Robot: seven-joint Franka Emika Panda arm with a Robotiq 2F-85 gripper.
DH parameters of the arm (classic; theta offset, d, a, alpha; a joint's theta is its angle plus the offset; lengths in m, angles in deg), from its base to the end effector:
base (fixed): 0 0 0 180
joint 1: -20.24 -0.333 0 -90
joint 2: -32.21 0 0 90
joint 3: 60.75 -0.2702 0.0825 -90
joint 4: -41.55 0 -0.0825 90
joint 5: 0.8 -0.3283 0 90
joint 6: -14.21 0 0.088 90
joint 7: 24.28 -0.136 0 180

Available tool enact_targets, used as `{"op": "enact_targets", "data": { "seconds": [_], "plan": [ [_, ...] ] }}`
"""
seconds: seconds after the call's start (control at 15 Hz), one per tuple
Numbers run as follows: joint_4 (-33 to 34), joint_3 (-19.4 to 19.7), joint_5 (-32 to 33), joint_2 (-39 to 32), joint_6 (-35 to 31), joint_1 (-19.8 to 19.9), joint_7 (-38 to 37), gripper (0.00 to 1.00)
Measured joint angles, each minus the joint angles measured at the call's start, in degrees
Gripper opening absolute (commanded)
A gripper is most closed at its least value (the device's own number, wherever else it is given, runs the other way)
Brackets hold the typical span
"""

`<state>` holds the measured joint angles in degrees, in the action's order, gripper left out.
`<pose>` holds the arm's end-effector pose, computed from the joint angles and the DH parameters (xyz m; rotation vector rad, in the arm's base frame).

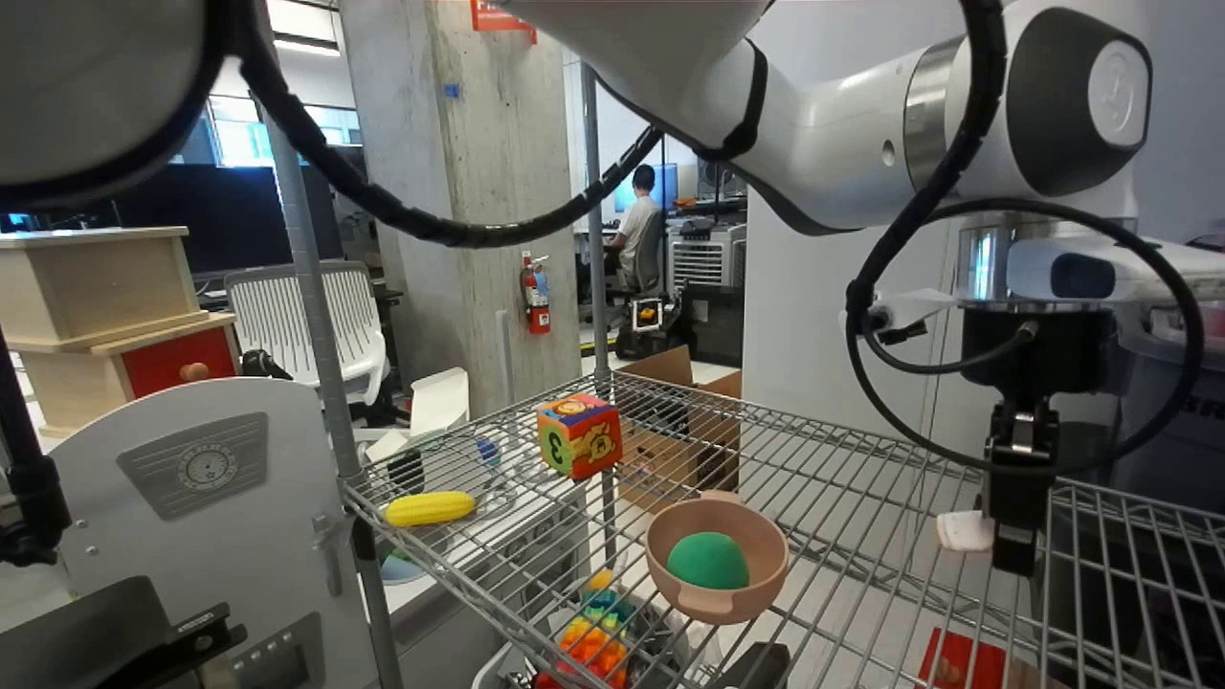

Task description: Move the toy sushi to the right

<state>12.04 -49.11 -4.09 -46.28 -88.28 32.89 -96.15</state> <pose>0.6626 -0.2100 0.1448 2.1336 -2.0697 -0.0164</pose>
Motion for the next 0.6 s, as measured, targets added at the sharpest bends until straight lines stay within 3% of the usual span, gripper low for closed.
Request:
{"op": "enact_targets", "data": {
  "seconds": [0.07,0.13,0.2,0.47,0.6],
  "plan": [
    [0.6,0.0,0.6,-0.7,0.8,0.0,-0.5,0.15],
    [1.2,0.0,1.1,-1.4,1.6,0.0,-0.9,0.65],
    [1.7,0.0,1.6,-2.0,2.2,0.1,-1.3,0.66],
    [3.6,0.0,2.1,-3.8,3.5,0.2,-2.9,0.94],
    [3.4,0.0,2.1,-3.8,3.5,0.2,-3.1,1.00]
  ]
}}
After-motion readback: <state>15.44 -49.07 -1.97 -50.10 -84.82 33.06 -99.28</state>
